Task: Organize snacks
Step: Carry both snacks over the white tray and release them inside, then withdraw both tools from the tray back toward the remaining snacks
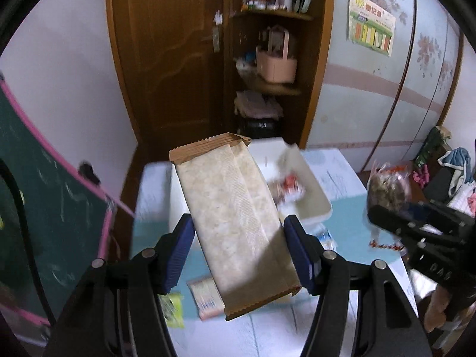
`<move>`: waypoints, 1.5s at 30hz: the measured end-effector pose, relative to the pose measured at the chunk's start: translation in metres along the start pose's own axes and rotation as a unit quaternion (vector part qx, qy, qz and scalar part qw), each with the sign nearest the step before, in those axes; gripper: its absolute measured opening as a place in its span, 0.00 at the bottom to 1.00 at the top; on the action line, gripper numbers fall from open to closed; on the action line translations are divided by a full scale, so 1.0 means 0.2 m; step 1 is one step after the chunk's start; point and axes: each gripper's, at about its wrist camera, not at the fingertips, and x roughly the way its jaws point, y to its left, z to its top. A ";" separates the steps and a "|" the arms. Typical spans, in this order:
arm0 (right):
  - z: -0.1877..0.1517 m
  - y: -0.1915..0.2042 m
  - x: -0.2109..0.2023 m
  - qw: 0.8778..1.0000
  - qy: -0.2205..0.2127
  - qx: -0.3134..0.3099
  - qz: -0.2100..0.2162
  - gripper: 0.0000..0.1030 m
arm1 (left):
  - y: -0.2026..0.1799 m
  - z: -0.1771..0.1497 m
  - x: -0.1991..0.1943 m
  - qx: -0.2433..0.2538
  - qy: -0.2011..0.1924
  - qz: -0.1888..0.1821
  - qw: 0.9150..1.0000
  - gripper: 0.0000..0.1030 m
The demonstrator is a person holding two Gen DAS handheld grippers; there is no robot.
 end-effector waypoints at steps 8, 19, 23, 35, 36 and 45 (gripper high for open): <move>0.41 -0.01 0.00 0.999 -0.042 0.002 -0.024 0.36 | 0.00 0.33 0.11 0.028 -0.014 0.026 0.999 0.58; 0.56 -0.03 0.38 0.998 -0.008 0.003 -0.064 0.37 | -0.07 0.49 0.53 0.053 0.015 0.031 0.998 0.40; 0.55 -0.05 0.55 0.997 0.037 0.002 -0.073 0.37 | -0.05 0.47 0.70 0.041 0.044 0.067 0.996 0.75; 0.41 -0.09 0.69 0.991 0.102 -0.021 -0.086 0.45 | 0.10 0.27 0.84 0.012 0.077 0.070 0.994 0.90; 0.40 -0.09 0.70 0.991 0.104 -0.020 -0.084 0.45 | 0.10 0.26 0.83 0.012 0.079 0.070 0.994 0.90; 0.35 -0.08 0.61 0.992 0.107 -0.018 -0.071 0.45 | 0.11 0.15 0.74 0.016 0.085 0.070 0.994 0.90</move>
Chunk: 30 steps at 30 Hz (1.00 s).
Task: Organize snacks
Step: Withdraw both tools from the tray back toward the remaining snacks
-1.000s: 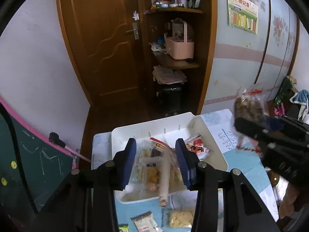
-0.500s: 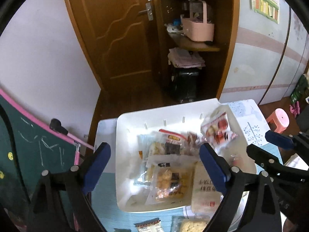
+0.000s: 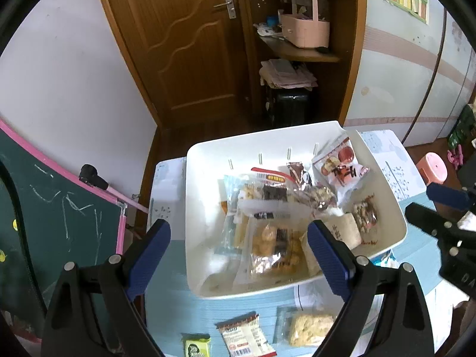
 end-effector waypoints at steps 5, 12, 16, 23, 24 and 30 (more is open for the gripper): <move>-0.07 -0.02 -0.10 1.000 -0.004 0.007 0.008 0.45 | 0.01 -0.07 -0.09 -0.001 -0.001 -0.005 1.000 0.90; -0.17 -0.02 -0.27 1.000 -0.021 0.002 0.015 0.45 | 0.02 -0.17 -0.27 0.001 -0.014 -0.021 1.000 0.90; -0.25 -0.01 -0.34 0.999 -0.025 -0.002 0.021 0.46 | 0.02 -0.24 -0.35 0.005 -0.019 -0.035 0.999 0.91; -0.39 -0.02 -0.39 0.999 -0.036 -0.004 0.024 0.61 | -0.03 -0.37 -0.39 0.018 -0.007 -0.096 0.995 0.95; -0.40 -0.02 -0.39 0.999 -0.036 -0.006 0.024 0.61 | -0.04 -0.39 -0.38 0.020 -0.002 -0.105 0.994 0.95; -0.51 -0.04 -0.30 1.000 -0.020 -0.007 0.022 0.62 | -0.12 -0.53 -0.27 0.024 0.027 -0.140 0.989 0.96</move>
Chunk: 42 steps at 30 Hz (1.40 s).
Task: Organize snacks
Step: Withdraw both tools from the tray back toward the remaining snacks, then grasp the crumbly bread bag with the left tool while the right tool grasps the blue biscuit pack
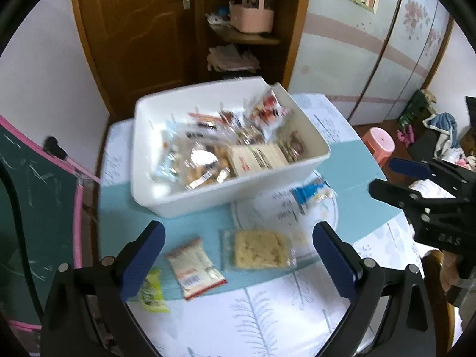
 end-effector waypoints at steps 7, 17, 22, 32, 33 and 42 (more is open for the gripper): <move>-0.11 -0.08 0.20 1.000 0.015 0.022 -0.015 0.75 | -0.03 -0.14 0.25 -0.013 0.041 -0.038 0.998 0.96; -0.15 -0.24 0.54 0.997 0.042 0.062 -0.008 0.82 | -0.08 -0.27 0.66 -0.047 0.111 -0.055 0.991 0.96; -0.16 -0.26 0.70 0.996 0.062 0.068 -0.008 0.82 | -0.13 -0.29 0.76 -0.037 0.116 -0.031 0.992 0.96; -0.20 -0.19 0.89 0.995 0.093 0.028 -0.022 0.84 | -0.18 -0.29 0.85 -0.023 0.111 0.029 0.993 0.99; -0.21 -0.18 0.89 0.995 0.090 0.023 -0.026 0.84 | -0.18 -0.29 0.86 -0.020 0.110 0.036 0.993 0.99; -0.27 -0.11 0.85 0.997 0.061 -0.001 -0.052 0.64 | -0.18 -0.30 0.89 -0.009 0.094 0.062 0.994 1.00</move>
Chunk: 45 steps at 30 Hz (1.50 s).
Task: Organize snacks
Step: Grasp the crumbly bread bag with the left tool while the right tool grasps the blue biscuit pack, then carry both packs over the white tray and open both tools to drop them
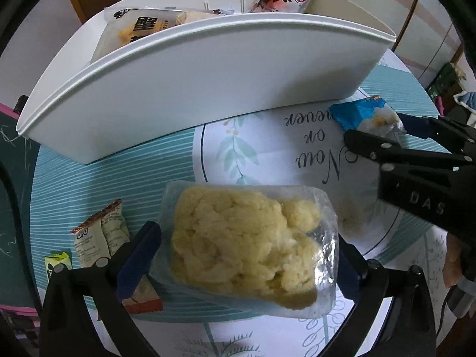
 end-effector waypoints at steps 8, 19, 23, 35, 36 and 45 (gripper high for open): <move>-0.04 -0.08 -0.05 0.999 -0.011 0.020 0.032 0.42 | 0.05 -0.07 -0.10 0.017 -0.028 -0.006 0.999 0.75; -0.17 -0.04 -0.20 0.996 -0.012 0.032 0.083 0.40 | 0.08 -0.15 -0.32 -0.015 -0.045 -0.043 0.998 0.72; -0.16 -0.02 -0.30 0.994 -0.027 0.031 0.099 0.40 | 0.12 -0.13 -0.45 -0.020 -0.063 -0.056 0.996 0.72; 0.02 0.08 -0.76 0.986 -0.118 0.001 0.117 0.40 | 0.19 0.12 -1.02 -0.010 -0.164 -0.050 0.985 0.73; 0.04 0.08 -0.80 0.985 -0.128 0.000 0.116 0.40 | 0.20 0.14 -1.06 -0.007 -0.171 -0.046 0.984 0.73; 0.31 0.11 -1.11 0.974 -0.202 -0.017 0.098 0.40 | 0.25 0.44 -1.43 0.019 -0.240 0.000 0.971 0.73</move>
